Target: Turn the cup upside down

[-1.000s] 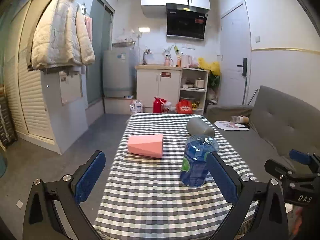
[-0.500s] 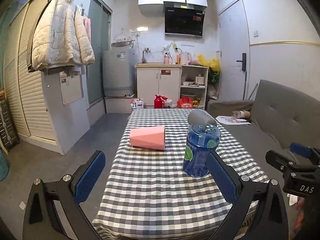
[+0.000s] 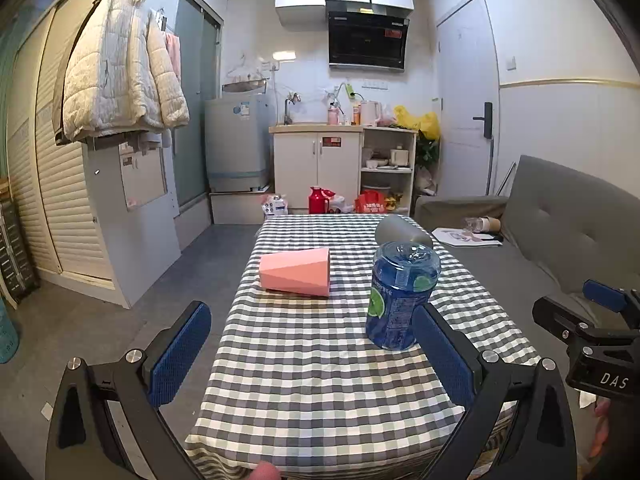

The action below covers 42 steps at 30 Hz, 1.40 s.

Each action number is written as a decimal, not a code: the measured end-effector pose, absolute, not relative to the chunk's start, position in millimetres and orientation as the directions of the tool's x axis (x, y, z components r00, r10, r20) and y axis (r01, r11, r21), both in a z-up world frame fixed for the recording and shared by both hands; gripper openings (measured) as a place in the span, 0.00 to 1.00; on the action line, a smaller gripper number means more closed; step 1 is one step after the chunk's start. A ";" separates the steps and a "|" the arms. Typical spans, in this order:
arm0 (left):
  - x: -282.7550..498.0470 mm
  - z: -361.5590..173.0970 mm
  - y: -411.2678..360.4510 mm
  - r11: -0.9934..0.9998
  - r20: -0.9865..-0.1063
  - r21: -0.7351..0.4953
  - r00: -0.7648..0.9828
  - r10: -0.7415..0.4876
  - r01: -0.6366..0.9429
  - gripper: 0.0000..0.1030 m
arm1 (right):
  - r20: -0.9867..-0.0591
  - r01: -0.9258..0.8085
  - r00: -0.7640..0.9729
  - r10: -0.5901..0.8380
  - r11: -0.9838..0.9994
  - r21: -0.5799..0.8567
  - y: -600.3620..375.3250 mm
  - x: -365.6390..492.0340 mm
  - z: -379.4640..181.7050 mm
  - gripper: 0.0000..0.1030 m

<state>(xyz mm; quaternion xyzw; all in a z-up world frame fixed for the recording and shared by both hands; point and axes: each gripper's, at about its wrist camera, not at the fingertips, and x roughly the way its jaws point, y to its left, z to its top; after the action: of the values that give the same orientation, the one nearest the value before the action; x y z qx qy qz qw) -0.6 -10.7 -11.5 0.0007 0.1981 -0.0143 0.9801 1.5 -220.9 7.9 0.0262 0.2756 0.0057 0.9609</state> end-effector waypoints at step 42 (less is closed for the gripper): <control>2.5 -11.4 -4.5 1.000 -0.395 0.005 0.919 -0.001 0.003 1.00 | -0.536 0.008 0.844 0.019 0.999 0.047 -223.3 3.1 7.0 1.00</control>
<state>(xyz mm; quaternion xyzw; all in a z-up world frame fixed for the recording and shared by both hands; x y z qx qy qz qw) 2.5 -4.5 -11.4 0.0027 0.2017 -0.0012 0.9794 3.1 -223.3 7.0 0.0235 0.2793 0.0029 0.9599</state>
